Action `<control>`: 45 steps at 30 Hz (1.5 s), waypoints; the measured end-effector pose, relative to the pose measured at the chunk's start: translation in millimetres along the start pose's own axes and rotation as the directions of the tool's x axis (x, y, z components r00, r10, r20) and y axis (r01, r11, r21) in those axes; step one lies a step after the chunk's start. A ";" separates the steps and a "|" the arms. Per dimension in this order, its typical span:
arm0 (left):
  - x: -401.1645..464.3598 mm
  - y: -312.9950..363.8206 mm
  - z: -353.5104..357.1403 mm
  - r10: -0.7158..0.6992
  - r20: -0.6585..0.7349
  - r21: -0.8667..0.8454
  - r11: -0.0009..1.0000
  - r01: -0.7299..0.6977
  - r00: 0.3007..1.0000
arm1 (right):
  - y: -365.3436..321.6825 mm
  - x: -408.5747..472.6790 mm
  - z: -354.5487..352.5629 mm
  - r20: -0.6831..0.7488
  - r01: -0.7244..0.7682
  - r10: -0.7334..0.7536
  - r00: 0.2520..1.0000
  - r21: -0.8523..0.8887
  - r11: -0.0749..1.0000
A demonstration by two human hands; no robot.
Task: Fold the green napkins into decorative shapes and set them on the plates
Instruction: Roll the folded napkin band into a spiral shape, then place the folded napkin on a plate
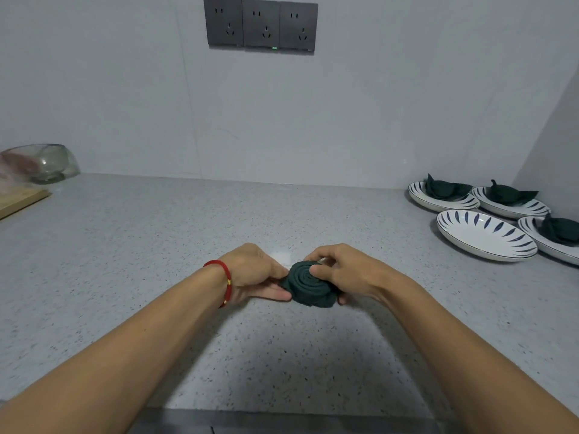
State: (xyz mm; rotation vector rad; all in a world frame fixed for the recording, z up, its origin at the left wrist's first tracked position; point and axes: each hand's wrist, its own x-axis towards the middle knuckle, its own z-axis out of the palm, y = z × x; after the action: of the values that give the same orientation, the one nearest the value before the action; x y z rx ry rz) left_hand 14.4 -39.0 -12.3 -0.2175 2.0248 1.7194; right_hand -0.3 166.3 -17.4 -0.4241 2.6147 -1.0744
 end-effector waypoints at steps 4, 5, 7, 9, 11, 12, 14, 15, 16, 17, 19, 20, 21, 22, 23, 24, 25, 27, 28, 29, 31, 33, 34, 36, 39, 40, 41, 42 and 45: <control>1.3 7.8 2.2 -0.012 -0.010 0.167 0.986 0.013 1.000 | 0.6 -0.8 0.1 -0.009 0.025 -0.025 1.000 -0.032 0.999; 1.4 9.2 3.6 -0.007 -0.017 0.190 0.982 0.010 1.000 | 0.3 -1.0 -0.1 -0.012 0.033 -0.034 0.999 -0.040 0.999; 3.8 11.4 3.9 -0.006 -0.034 0.217 0.976 0.013 0.999 | 0.2 -0.4 -1.0 -0.027 0.053 -0.055 0.998 -0.080 0.995; 5.2 11.7 0.6 -0.026 -0.047 0.215 0.976 0.036 0.999 | -1.9 -0.1 -1.1 -0.018 0.065 -0.067 0.998 -0.098 0.993; 7.6 12.8 -3.1 -0.046 -0.069 0.193 0.979 0.059 0.997 | -3.9 -0.4 -1.5 -0.004 0.085 -0.086 0.996 -0.101 0.991; 8.1 12.9 -3.8 -0.053 -0.085 0.188 0.980 0.068 0.995 | -5.1 -0.9 -1.7 0.001 0.094 -0.095 0.995 -0.120 0.988; 8.4 13.3 -3.5 -0.066 -0.122 0.183 0.979 0.088 0.990 | -7.6 -1.4 -1.0 0.012 0.116 -0.116 0.993 -0.188 0.975; 8.0 13.2 -2.7 -0.069 -0.140 0.175 0.980 0.093 0.988 | -8.2 -1.3 0.7 0.015 0.126 -0.126 0.992 -0.219 0.968; 8.5 13.3 -1.8 -0.065 -0.154 0.164 0.982 0.090 0.986 | -8.1 -1.4 2.1 0.013 0.134 -0.135 0.991 -0.241 0.961; 9.3 12.7 -0.7 -0.062 -0.165 0.154 0.984 0.088 0.984 | -7.3 -1.3 3.8 0.008 0.137 -0.139 0.990 -0.255 0.957; 8.3 12.6 1.5 -0.055 -0.171 0.144 0.986 0.081 0.984 | -6.7 -1.6 5.5 -0.012 0.141 -0.150 0.989 -0.264 0.954; 6.5 11.4 2.5 -0.050 -0.169 0.141 0.987 0.074 0.984 | -6.2 -2.4 6.4 -0.020 0.141 -0.151 0.988 -0.258 0.956; 4.5 10.1 3.5 -0.040 -0.166 0.140 0.988 0.064 0.985 | -5.5 -2.6 6.9 -0.028 0.136 -0.148 0.989 -0.249 0.959; 2.4 8.3 4.1 -0.029 -0.164 0.141 0.989 0.053 0.986 | -5.0 -3.5 8.3 -0.040 0.130 -0.143 0.989 -0.232 0.964; 0.1 6.3 4.2 -0.018 -0.162 0.133 0.990 0.040 0.987 | -4.5 -4.1 10.0 -0.057 0.119 -0.134 0.989 -0.213 0.970; -2.1 4.7 4.1 -0.006 -0.162 0.109 0.994 0.023 0.987 | -3.8 -5.0 11.8 -0.085 0.103 -0.122 0.989 -0.201 0.974; -4.4 4.4 3.2 0.008 -0.165 0.072 0.997 0.004 0.986 | -3.2 -5.5 12.9 -0.122 0.081 -0.106 0.987 -0.195 0.977; -10.3 5.2 -0.6 0.039 -0.185 -0.012 0.999 -0.042 0.982 | -3.4 -5.6 14.5 -0.197 0.014 -0.045 0.979 -0.155 0.988; -13.5 6.1 -2.1 0.056 -0.197 -0.032 0.997 -0.064 0.979 | -3.4 -6.7 13.9 -0.217 -0.019 -0.005 0.976 -0.107 0.994; -15.6 5.3 -3.6 0.066 -0.207 -0.032 0.997 -0.075 0.976 | -2.7 -7.4 13.5 -0.219 -0.044 0.029 0.975 -0.064 0.997; -20.1 3.4 -3.2 0.050 -0.195 0.024 0.999 -0.047 0.980 | -0.5 -9.9 11.9 -0.206 -0.080 0.076 0.976 -0.012 0.997; -23.1 1.2 2.8 0.025 -0.171 0.159 0.987 0.002 0.985 | 0.5 -13.1 10.3 -0.189 -0.114 0.117 0.975 0.026 0.993; -23.6 0.9 6.7 0.035 -0.165 0.216 0.976 0.001 0.986 | -0.7 -14.2 8.9 -0.185 -0.137 0.143 0.972 0.044 0.990; -22.6 1.8 13.1 0.073 -0.156 0.255 0.967 -0.031 0.985 | -3.0 -14.4 7.1 -0.179 -0.193 0.206 0.962 0.088 0.977; -12.9 5.0 19.5 0.110 -0.160 0.223 0.972 -0.073 0.981 | -2.8 -14.5 4.0 -0.171 -0.241 0.271 0.947 0.178 0.954; -8.0 7.7 22.1 0.119 -0.168 0.208 0.975 -0.083 0.978 | -0.8 -16.0 1.2 -0.178 -0.242 0.282 0.943 0.213 0.946; -3.0 11.1 24.9 0.128 -0.175 0.200 0.975 -0.092 0.976 | 1.2 -17.4 -2.3 -0.193 -0.238 0.287 0.938 0.242 0.941; 3.1 17.3 31.6 0.140 -0.172 0.193 0.975 -0.106 0.975 | 5.4 -20.3 -9.2 -0.217 -0.233 0.293 0.931 0.267 0.935; 23.7 40.5 56.9 0.216 -0.153 0.205 0.962 -0.182 0.964 | 23.7 -24.4 -35.0 -0.314 -0.224 0.320 0.894 0.304 0.926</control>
State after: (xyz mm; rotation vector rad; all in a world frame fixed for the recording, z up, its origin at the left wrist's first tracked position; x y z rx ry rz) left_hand -8.9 28.1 7.1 -0.1062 2.3959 1.6591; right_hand 5.5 213.7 -6.9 0.2211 2.6632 -1.4815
